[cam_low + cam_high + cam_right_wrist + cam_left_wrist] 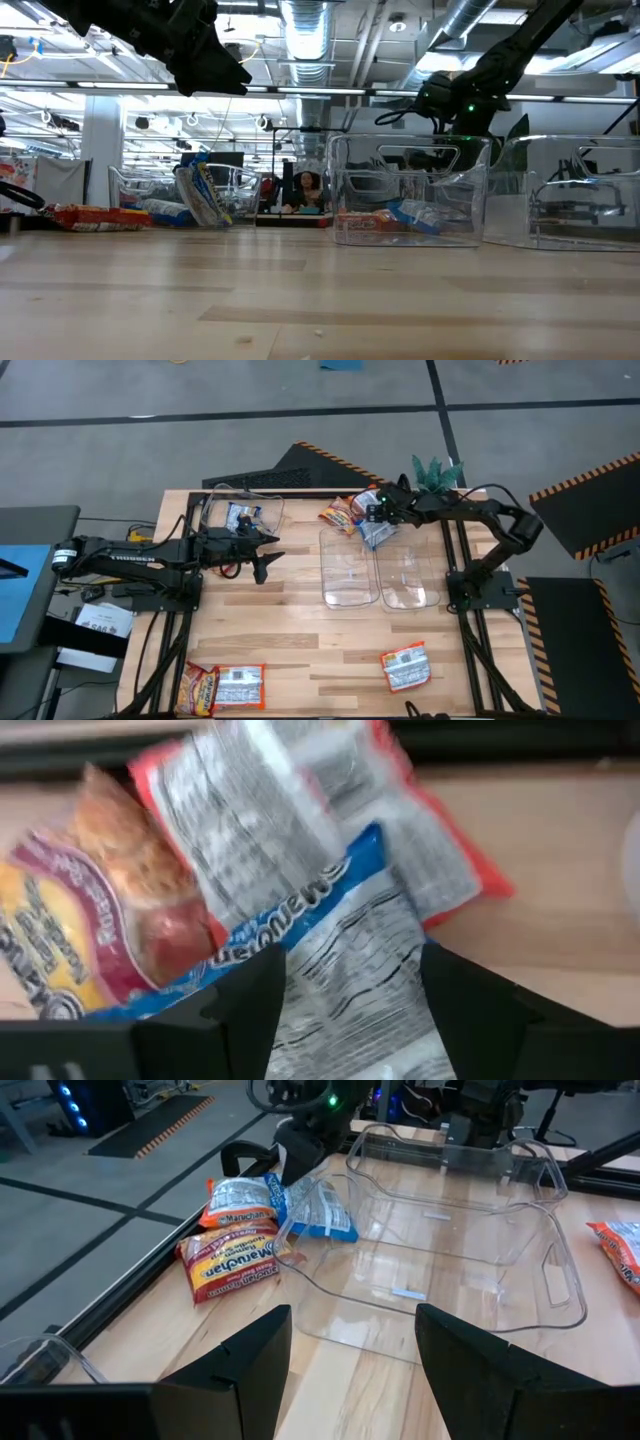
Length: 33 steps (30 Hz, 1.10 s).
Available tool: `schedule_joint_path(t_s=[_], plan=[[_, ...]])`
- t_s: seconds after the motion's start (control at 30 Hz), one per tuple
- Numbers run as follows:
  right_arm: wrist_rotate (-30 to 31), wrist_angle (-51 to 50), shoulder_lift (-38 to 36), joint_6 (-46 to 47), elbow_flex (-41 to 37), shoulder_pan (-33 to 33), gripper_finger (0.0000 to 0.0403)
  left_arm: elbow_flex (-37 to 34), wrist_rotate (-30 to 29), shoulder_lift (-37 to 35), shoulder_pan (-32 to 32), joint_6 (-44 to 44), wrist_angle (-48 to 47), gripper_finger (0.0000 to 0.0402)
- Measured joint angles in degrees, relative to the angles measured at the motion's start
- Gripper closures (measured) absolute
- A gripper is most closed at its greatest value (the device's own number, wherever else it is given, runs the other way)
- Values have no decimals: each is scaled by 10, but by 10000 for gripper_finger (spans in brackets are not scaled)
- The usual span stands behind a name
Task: Sort Maruchan noodles
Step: Put the blue noodle pack into the top left transparent bin
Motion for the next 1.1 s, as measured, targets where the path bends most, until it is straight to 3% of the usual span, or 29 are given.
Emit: schedule_joint_path(t_s=[0.33,0.6,0.8,1.1], plan=[[-2,48,67,-19,4,0,236,0,0,0,0,4,-5,198],[-2,33,42,-72,2,2,386,0,-1,0,0,12,-6,198],[-13,3,-13,-99,-4,17,396,0,-1,0,0,12,-6,198],[-8,56,-121,-141,-2,58,396,0,-3,-34,0,52,-15,198]])
